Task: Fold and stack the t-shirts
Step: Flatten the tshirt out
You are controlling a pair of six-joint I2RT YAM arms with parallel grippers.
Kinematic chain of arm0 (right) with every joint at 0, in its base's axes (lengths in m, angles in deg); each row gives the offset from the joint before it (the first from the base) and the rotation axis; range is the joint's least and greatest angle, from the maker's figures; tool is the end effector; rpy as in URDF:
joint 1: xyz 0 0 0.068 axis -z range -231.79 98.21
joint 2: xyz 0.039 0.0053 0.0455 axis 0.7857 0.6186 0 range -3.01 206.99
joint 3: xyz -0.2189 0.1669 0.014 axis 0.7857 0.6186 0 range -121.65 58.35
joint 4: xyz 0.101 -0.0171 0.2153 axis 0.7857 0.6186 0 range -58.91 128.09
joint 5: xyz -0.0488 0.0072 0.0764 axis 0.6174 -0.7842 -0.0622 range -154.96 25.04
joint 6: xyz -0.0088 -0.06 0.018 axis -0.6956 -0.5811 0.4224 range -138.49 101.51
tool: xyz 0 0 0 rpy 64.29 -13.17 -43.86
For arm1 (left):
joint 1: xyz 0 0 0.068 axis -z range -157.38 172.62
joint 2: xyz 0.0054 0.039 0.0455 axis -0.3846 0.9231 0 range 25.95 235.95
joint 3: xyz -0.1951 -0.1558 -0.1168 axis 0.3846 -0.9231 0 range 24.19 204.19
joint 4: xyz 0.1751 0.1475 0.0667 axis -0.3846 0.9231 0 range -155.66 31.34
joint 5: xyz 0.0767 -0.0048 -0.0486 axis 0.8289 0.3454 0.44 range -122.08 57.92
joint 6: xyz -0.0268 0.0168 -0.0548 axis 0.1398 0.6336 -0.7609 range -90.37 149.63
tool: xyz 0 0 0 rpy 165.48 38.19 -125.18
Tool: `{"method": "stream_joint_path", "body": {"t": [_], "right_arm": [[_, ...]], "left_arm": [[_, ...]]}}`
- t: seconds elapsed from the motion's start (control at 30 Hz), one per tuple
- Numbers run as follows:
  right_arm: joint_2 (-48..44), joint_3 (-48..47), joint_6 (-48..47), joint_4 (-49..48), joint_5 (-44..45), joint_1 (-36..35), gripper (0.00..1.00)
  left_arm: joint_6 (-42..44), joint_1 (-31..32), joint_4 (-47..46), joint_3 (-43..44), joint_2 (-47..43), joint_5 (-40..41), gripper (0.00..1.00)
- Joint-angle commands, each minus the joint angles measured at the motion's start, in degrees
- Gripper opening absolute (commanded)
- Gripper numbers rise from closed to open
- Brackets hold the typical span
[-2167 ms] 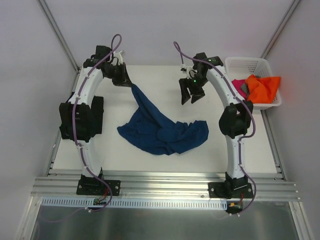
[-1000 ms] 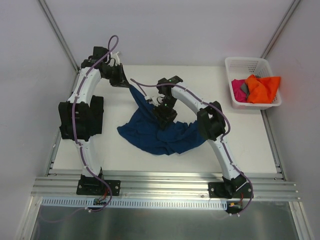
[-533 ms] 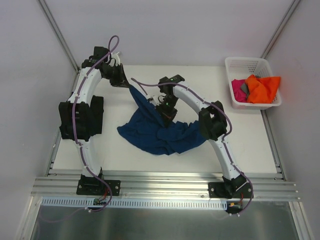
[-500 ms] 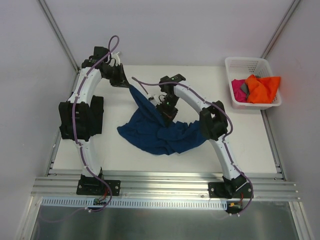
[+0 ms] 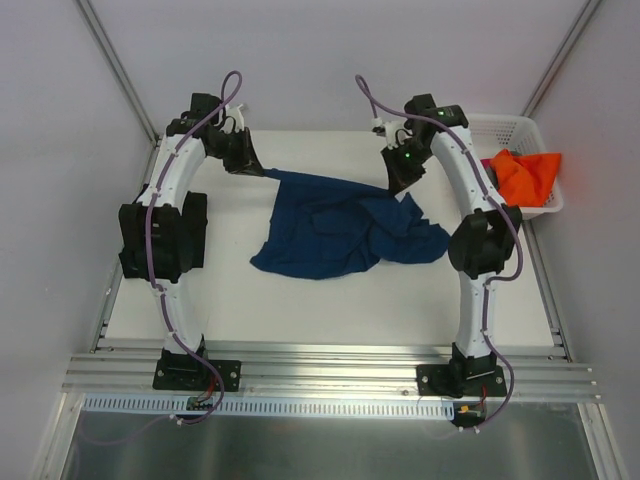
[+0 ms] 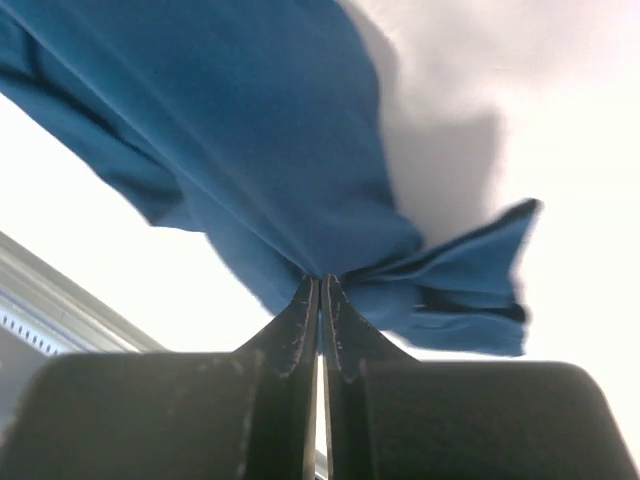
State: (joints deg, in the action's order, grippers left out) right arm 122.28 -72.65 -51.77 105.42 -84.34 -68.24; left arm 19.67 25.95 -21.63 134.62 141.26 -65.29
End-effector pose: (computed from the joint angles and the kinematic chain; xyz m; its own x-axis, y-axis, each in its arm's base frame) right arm 0.4088 0.1376 0.3014 -0.5363 -0.6981 -0.4743 -0.8104 0.5830 0.0582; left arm 0.4318 -0.0518 0.3094 -0.8115 -0.0977 -0.5761 0.2718 0.8096 -0.5202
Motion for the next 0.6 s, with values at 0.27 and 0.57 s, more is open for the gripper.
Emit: {"method": "stream_joint_path", "body": {"t": [0.27,0.57], "right_arm": [[-5.5,-4.88,2.69,2.4,0.14,4.06,0.01],[-12.61,14.49,0.67,10.9,-4.17,-0.07,0.02]], "left_arm": [[0.99,-0.26,-0.35,1.45,-1.75,3.59,0.0],[1.35,-0.26,-0.44,0.93,-3.68,5.44,0.0]]}}
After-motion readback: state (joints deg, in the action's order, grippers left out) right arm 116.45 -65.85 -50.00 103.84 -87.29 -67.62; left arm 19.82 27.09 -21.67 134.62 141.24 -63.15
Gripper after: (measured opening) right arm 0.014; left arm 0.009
